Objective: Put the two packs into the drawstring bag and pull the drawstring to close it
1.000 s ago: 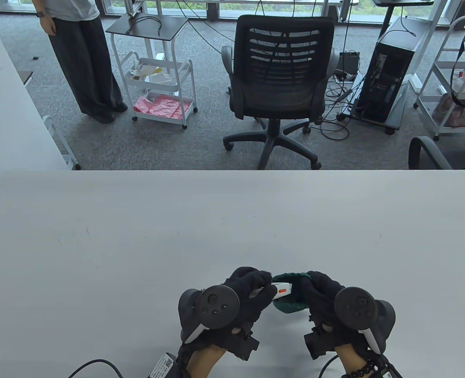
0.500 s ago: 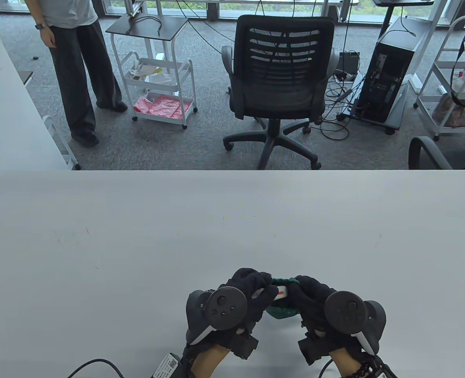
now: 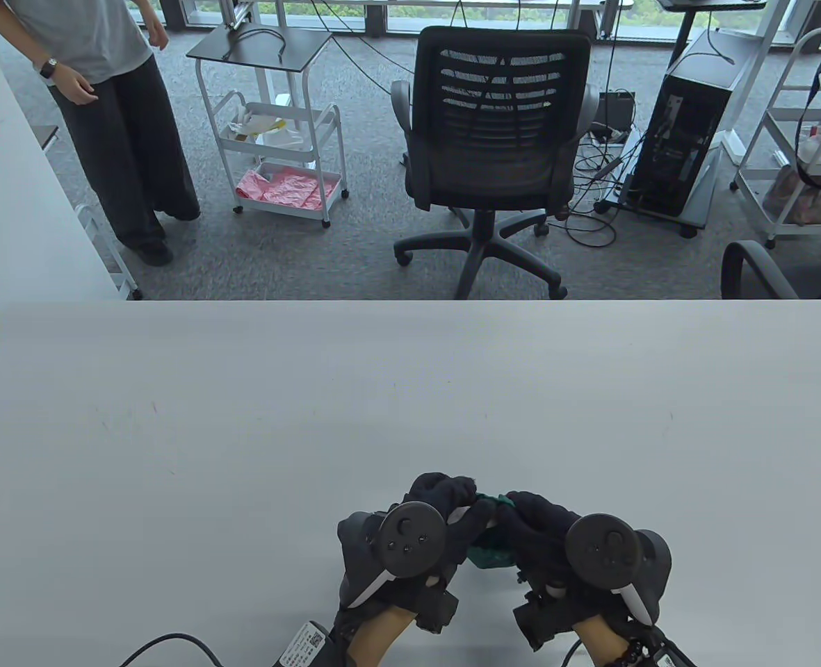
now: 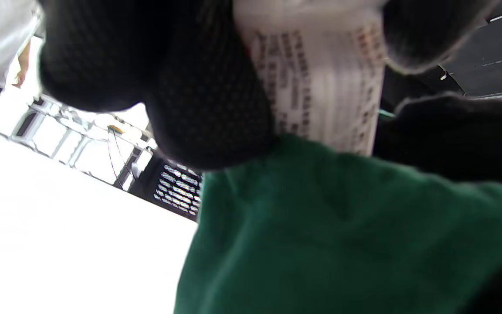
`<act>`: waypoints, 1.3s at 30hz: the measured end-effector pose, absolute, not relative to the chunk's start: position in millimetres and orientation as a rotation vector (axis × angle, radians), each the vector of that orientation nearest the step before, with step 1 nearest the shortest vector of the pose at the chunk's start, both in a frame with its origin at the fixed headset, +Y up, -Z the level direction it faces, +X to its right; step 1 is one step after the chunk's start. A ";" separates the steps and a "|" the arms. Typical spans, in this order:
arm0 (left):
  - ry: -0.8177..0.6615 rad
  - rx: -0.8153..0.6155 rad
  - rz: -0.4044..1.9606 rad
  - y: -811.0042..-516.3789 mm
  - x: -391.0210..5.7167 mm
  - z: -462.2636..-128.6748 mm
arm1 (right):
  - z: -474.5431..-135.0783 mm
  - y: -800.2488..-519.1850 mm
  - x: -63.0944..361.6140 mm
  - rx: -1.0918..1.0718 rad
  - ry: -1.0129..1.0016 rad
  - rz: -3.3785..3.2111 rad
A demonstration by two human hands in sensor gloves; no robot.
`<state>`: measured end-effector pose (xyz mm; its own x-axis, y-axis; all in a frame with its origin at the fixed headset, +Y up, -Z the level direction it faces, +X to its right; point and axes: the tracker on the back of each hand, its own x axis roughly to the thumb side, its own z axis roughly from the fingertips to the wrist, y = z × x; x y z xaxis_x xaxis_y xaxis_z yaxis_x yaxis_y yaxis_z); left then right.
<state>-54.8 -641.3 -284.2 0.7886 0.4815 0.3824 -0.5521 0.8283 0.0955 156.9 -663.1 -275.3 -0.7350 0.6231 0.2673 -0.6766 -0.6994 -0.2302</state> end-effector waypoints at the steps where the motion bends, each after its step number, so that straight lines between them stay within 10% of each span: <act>1: -0.361 0.182 0.596 -643.5 -55.0 -285.2 | -275.3 -662.9 157.7 0.216 -0.413 2.363; 9: -0.249 0.153 0.640 -646.0 -69.9 -291.8 | -279.1 -665.0 167.3 0.159 -0.392 2.306; 20: -0.277 -0.244 0.729 -674.3 -70.2 -315.1 | -280.5 -665.8 167.7 0.211 -0.390 2.281; 39: -0.184 -0.059 0.957 -664.3 -114.1 -323.7 | -287.5 -668.1 179.1 0.331 -0.344 2.299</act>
